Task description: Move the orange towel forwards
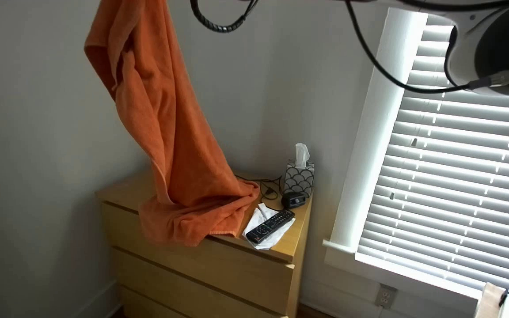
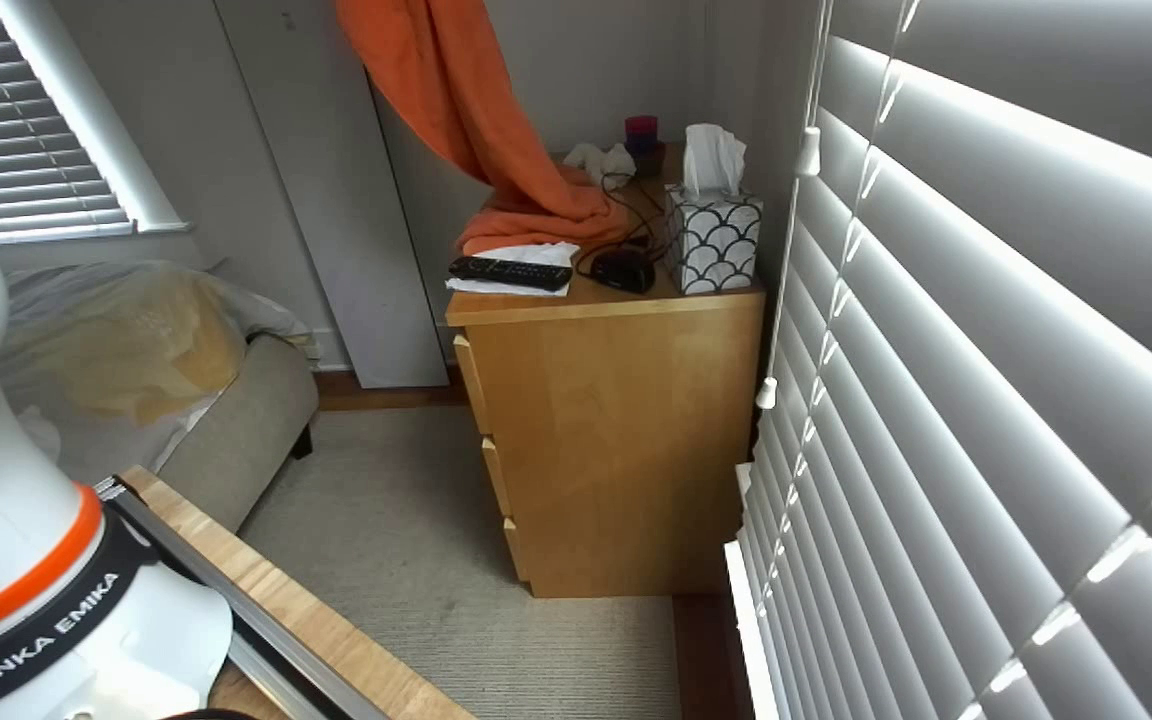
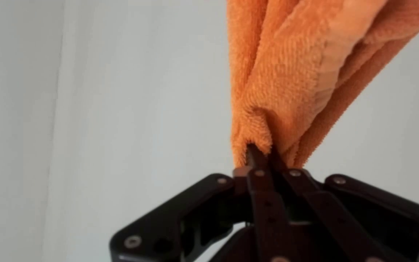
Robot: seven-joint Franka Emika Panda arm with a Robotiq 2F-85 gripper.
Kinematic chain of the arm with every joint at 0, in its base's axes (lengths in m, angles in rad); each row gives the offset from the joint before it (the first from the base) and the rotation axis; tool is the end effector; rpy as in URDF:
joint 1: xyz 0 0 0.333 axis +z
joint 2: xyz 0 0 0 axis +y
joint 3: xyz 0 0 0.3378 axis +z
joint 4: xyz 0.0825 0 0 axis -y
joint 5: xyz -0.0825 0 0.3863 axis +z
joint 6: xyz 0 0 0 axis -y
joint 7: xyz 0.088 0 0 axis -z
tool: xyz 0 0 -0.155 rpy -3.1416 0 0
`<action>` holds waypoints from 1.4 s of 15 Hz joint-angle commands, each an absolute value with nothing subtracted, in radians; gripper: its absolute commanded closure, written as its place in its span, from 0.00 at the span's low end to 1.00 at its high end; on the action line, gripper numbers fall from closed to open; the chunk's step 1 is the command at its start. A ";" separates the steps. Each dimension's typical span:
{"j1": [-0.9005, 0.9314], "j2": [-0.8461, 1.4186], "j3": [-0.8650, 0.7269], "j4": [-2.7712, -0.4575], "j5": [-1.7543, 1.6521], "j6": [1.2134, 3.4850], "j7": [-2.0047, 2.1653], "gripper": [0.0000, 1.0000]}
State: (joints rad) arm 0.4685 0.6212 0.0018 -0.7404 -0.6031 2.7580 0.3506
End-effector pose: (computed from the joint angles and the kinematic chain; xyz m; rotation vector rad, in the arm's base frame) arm 0.7014 0.3707 0.7763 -2.2613 -0.5718 -2.0903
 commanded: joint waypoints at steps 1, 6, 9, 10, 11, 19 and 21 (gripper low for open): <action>0.418 0.660 -0.021 -0.787 -0.583 2.657 0.378 0.99; 0.354 0.634 -0.019 -0.942 -0.572 2.472 0.372 0.99; 0.304 0.596 0.063 -1.033 -0.471 2.445 0.340 0.99; 0.294 0.583 0.084 -1.065 -0.439 2.451 0.339 0.99; 0.277 0.568 0.114 -1.097 -0.402 2.459 0.328 0.99; 0.196 0.530 0.187 -1.250 -0.240 2.425 0.314 0.96; 0.217 0.506 0.143 -1.291 -0.182 2.425 0.289 0.96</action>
